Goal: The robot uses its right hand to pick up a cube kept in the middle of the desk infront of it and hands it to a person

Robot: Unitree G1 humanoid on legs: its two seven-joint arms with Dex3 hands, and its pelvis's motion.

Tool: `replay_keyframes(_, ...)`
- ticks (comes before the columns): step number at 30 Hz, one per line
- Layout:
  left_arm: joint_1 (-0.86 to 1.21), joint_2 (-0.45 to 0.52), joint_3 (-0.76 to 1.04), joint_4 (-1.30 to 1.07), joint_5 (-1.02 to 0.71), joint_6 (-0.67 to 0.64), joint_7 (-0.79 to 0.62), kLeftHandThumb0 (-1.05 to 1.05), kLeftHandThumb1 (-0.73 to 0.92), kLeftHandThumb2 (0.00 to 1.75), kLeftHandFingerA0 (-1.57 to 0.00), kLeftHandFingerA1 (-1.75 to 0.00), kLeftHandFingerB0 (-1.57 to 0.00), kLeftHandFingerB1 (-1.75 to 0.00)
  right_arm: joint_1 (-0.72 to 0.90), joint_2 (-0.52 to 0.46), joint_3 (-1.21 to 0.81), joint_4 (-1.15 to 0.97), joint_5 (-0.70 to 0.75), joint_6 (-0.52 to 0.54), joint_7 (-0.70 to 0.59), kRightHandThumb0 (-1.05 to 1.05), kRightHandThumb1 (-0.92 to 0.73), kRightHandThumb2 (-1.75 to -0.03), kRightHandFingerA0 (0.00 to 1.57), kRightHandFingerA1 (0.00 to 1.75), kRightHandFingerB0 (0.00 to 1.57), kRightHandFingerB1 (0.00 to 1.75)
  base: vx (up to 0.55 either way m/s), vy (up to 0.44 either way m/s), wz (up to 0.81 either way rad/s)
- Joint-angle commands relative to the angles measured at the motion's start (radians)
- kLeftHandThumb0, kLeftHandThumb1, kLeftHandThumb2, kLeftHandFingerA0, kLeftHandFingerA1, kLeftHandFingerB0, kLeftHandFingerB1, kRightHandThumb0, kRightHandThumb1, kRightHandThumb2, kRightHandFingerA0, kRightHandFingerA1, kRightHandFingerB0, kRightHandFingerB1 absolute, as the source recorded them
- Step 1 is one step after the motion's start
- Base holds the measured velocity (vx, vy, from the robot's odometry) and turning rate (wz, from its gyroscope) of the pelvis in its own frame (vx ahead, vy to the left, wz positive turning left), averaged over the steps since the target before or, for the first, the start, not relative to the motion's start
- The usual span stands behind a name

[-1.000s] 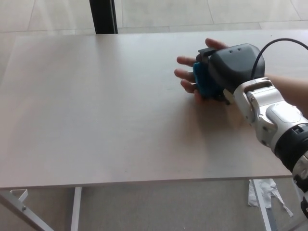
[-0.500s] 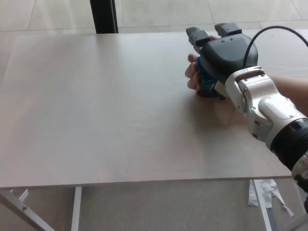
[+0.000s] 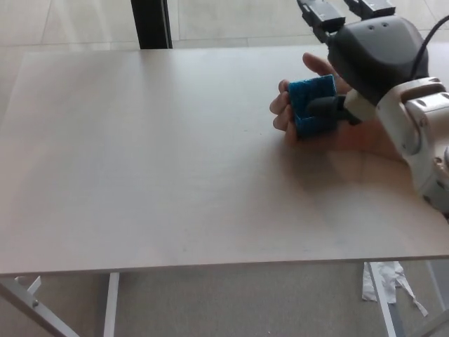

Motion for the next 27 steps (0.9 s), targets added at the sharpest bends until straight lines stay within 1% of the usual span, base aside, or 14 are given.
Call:
replay_keyframes(1,0.028,0.011,0.01,0.013,-0.001,-0.002,0.012,-0.69,0.79,0.63,-0.61,-0.57,-0.52,-0.41,0.438,-0.253,-0.564,-0.719,0.286,0.005,0.294,-0.87,-0.51,-0.85,0.0,0.16,0.13,0.12,0.0,0.0,0.0)
replay_keyframes(2,0.03,0.012,0.008,0.011,0.001,-0.007,0.009,-0.69,0.8,0.64,-0.59,-0.56,-0.51,-0.41,0.481,-0.246,-0.632,-0.762,0.309,0.008,0.308,-0.86,-0.5,-0.83,0.0,0.14,0.04,0.16,0.0,0.0,0.0)
replay_keyframes(4,0.031,0.015,0.011,0.009,-0.002,-0.005,0.009,-0.69,0.8,0.63,-0.59,-0.57,-0.53,-0.42,0.591,-0.216,-0.811,-0.882,0.351,0.024,0.353,-0.76,-0.46,-0.85,0.0,0.25,0.11,0.29,0.0,0.0,0.0)
replay_keyframes(5,0.028,0.021,0.01,0.009,0.0,-0.001,0.011,-0.68,0.8,0.64,-0.59,-0.58,-0.53,-0.42,0.714,-0.146,-1.013,-0.96,0.434,-0.025,0.348,-0.37,-0.3,-0.92,0.04,0.54,0.0,0.48,0.0,0.0,0.0)
replay_keyframes(6,0.024,0.023,0.01,0.011,0.0,0.004,0.014,-0.68,0.8,0.64,-0.6,-0.57,-0.54,-0.42,0.78,-0.109,-1.108,-0.992,0.476,-0.056,0.336,-0.73,-0.61,-0.59,0.18,0.38,0.25,0.3,0.0,0.0,0.0)
replay_keyframes(11,0.017,0.027,0.01,0.014,0.002,0.008,0.023,-0.68,0.78,0.64,-0.63,-0.62,-0.56,-0.43,0.952,0.0,-1.304,-1.04,0.589,-0.131,0.265,-0.69,-0.59,-0.59,0.33,0.37,0.35,0.32,0.0,0.0,0.0)
replay_keyframes(13,0.023,0.038,0.004,0.015,0.008,0.003,0.009,-0.71,0.8,0.65,-0.58,-0.61,-0.51,-0.41,1.134,0.117,-1.487,-0.949,0.737,-0.328,0.12,-0.67,-0.55,-0.58,0.55,0.43,0.53,0.36,0.0,0.0,0.0)
replay_keyframes(14,0.027,0.041,-0.004,0.015,0.017,-0.006,0.008,-0.7,0.81,0.64,-0.53,-0.56,-0.5,-0.41,1.163,0.149,-1.524,-0.934,0.765,-0.356,0.073,-0.71,-0.45,-0.66,0.58,0.49,0.55,0.42,0.0,0.0,0.0)
replay_keyframes(16,0.032,0.043,-0.003,0.013,0.017,-0.008,0.01,-0.7,0.81,0.64,-0.57,-0.61,-0.52,-0.43,1.191,0.159,-1.563,-0.833,0.825,-0.495,-0.006,-0.61,-0.51,-0.57,0.74,0.48,0.66,0.41,0.0,0.0,0.0)
replay_keyframes(18,0.039,0.045,-0.005,0.01,0.018,-0.008,0.011,-0.69,0.81,0.64,-0.55,-0.58,-0.51,-0.41,1.203,0.162,-1.603,-0.717,0.868,-0.601,-0.071,-0.48,-0.5,-0.56,0.79,0.53,0.68,0.42,0.0,0.0,0.0)
replay_keyframes(23,0.04,0.04,0.003,0.018,0.012,0.007,0.027,-0.69,0.79,0.64,-0.61,-0.64,-0.55,-0.42,1.208,0.11,-1.635,-0.379,0.791,-0.801,-0.263,-0.51,-0.53,-0.57,0.82,0.63,0.72,0.43,0.0,0.0,0.0)
replay_keyframes(24,0.044,0.04,0.006,0.018,0.009,0.004,0.019,-0.66,0.62,1.02,-0.54,-0.68,-0.45,-0.56,1.206,0.101,-1.629,-0.312,0.769,-0.843,-0.305,-0.49,-0.53,-0.57,0.82,0.66,0.74,0.44,0.0,0.0,0.0)
replay_keyframes(25,0.049,0.04,0.005,0.018,0.009,-0.003,0.012,-0.7,0.8,0.64,-0.56,-0.6,-0.52,-0.41,1.2,0.085,-1.618,-0.223,0.746,-0.912,-0.355,-0.48,-0.54,-0.56,0.81,0.74,0.76,0.47,0.0,0.0,0.0)
replay_keyframes(27,0.053,0.041,0.008,0.017,0.007,-0.01,0.009,-0.7,0.8,0.64,-0.56,-0.59,-0.52,-0.42,1.203,0.059,-1.587,-0.05,0.684,-1.02,-0.453,-0.44,-0.59,-0.58,0.82,0.87,0.75,0.51,0.0,0.0,0.0)
